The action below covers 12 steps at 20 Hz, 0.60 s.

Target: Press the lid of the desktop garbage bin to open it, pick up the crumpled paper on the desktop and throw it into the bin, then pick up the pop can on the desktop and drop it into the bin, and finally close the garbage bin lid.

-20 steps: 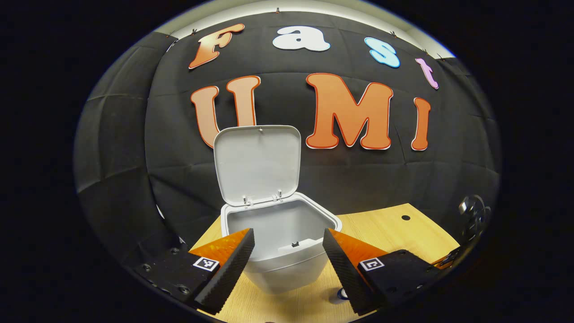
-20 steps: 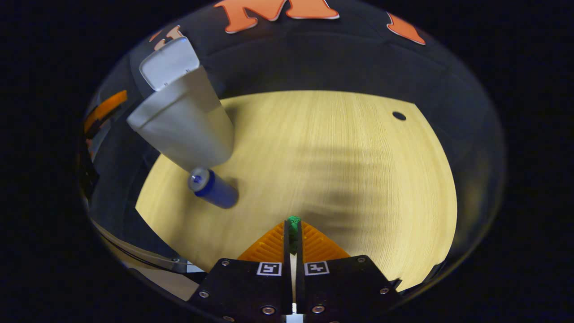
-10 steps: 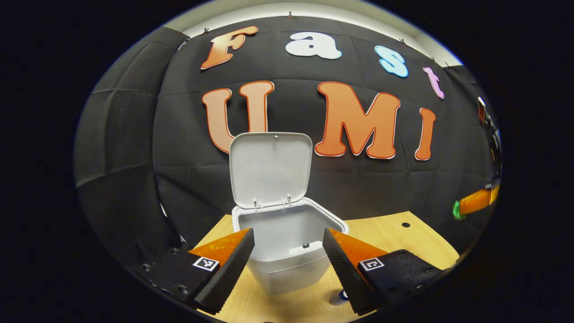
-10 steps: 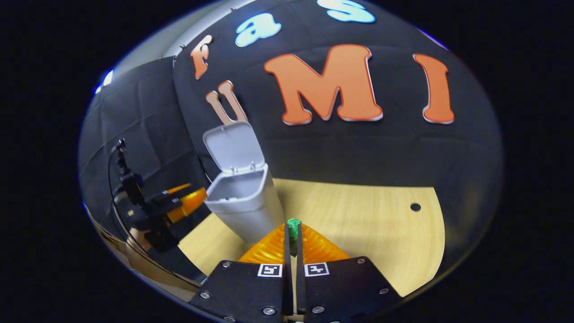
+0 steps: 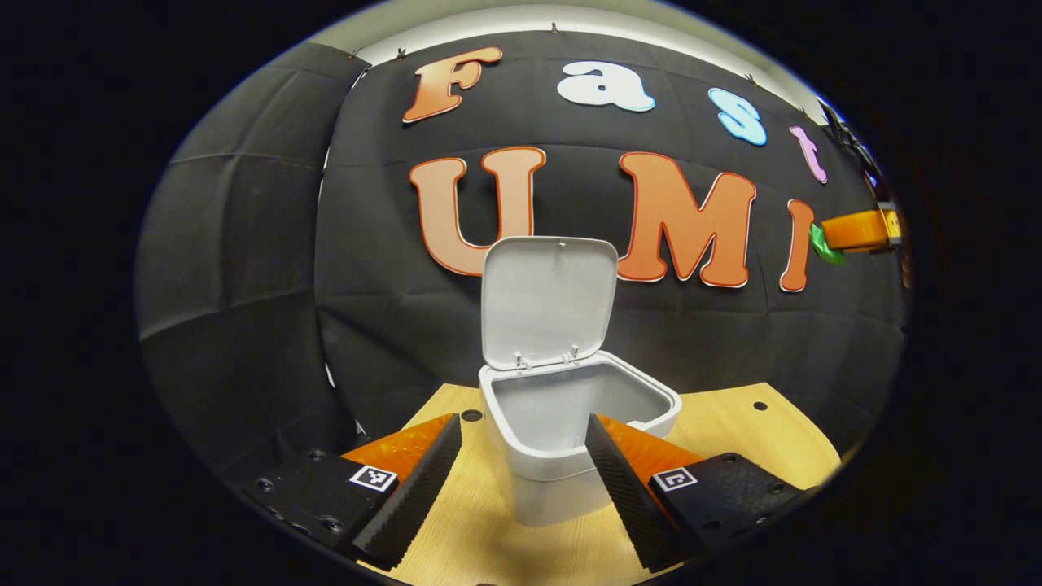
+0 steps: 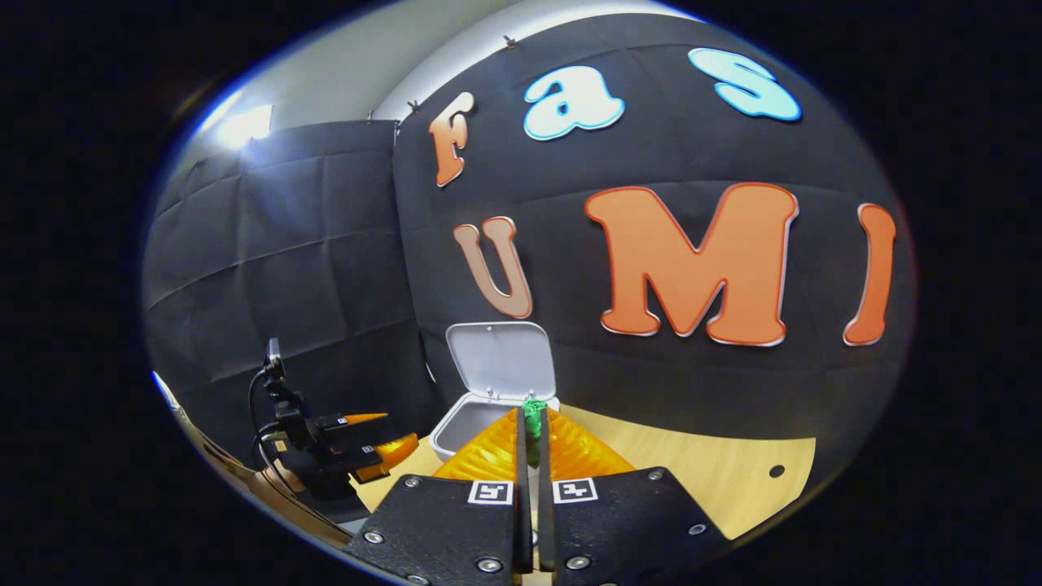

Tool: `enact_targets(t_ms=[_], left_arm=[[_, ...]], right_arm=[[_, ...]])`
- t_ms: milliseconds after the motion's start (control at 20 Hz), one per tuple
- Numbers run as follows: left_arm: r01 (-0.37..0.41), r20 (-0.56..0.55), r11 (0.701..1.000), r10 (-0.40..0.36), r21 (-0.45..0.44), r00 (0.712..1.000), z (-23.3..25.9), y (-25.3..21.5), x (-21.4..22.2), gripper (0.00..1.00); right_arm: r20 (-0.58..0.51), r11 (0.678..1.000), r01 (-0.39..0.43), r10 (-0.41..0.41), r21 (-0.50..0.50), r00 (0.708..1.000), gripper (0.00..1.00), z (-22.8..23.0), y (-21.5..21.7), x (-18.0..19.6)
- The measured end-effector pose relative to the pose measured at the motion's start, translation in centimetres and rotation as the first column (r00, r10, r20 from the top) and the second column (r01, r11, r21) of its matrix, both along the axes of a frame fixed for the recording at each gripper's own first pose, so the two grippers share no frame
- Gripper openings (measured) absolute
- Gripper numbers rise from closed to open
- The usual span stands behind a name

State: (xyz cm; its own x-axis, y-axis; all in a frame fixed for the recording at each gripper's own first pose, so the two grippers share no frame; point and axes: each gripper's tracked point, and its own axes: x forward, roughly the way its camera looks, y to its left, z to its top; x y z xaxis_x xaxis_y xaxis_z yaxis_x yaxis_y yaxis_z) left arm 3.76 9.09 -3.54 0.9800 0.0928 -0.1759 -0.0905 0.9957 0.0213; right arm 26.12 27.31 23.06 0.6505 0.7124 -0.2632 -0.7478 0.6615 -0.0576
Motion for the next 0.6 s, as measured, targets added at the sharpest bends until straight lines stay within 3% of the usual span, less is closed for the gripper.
enact_targets(t_ms=[300,600], left_arm=[[-0.029,-0.022,1.000,0.029,-0.004,0.999,-0.9,2.3,-1.0,0.98],[-0.071,-0.036,0.998,0.071,0.001,0.997,-1.8,5.6,-1.9,0.98]], right_arm=[[0.049,0.991,-0.110,0.114,-0.079,0.992,0.04,-0.8,7.6,0.2],[-0.013,0.975,-0.161,0.161,-0.150,0.987,0.04,-5.9,14.8,3.4]])
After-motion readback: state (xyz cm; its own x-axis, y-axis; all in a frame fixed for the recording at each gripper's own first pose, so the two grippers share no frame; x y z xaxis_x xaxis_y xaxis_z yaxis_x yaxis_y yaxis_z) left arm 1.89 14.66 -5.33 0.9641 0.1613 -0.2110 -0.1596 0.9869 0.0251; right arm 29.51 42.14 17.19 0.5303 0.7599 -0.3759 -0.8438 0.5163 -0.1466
